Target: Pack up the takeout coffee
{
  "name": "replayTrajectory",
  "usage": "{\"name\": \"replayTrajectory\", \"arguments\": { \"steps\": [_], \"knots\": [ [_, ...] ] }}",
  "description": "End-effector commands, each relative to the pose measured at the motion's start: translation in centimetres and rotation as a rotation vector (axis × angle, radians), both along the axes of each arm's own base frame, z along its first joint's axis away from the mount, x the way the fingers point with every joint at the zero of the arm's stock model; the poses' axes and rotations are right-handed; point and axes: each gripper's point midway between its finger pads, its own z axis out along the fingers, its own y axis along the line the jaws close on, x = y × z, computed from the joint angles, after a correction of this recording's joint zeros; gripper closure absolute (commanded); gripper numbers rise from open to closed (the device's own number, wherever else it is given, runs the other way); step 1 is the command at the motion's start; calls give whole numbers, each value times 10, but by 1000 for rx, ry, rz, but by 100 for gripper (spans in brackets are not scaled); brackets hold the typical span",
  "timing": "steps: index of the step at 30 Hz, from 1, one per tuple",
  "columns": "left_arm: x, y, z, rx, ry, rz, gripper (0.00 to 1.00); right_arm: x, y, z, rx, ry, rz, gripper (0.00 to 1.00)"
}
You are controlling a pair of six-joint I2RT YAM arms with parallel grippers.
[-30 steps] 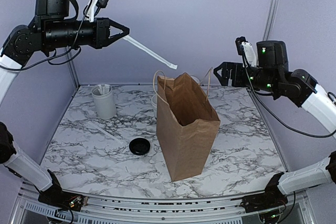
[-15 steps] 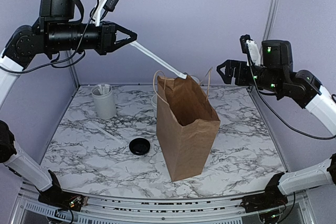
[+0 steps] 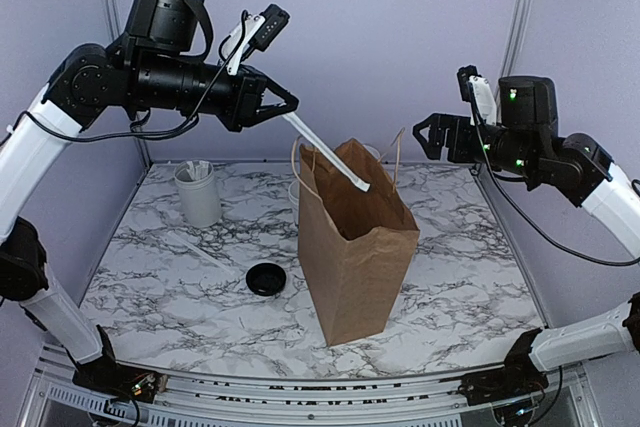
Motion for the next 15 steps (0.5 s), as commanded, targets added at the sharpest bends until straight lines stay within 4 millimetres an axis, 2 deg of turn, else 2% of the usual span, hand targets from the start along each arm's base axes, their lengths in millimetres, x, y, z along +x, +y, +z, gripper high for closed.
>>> {"name": "replayTrajectory", "arguments": {
  "steps": [1,6,15],
  "knots": [
    [-2,-6,-5,51,-26,15,100,-1,-7,18,40,-43,-22,1],
    [6,-13,-11,119,-93,106,100,-1,-6,17,43,-40,-22,1],
    [20,-36,-27,210,-158,171,100,-1,-6,17,45,-38,-19,1]
  ]
}}
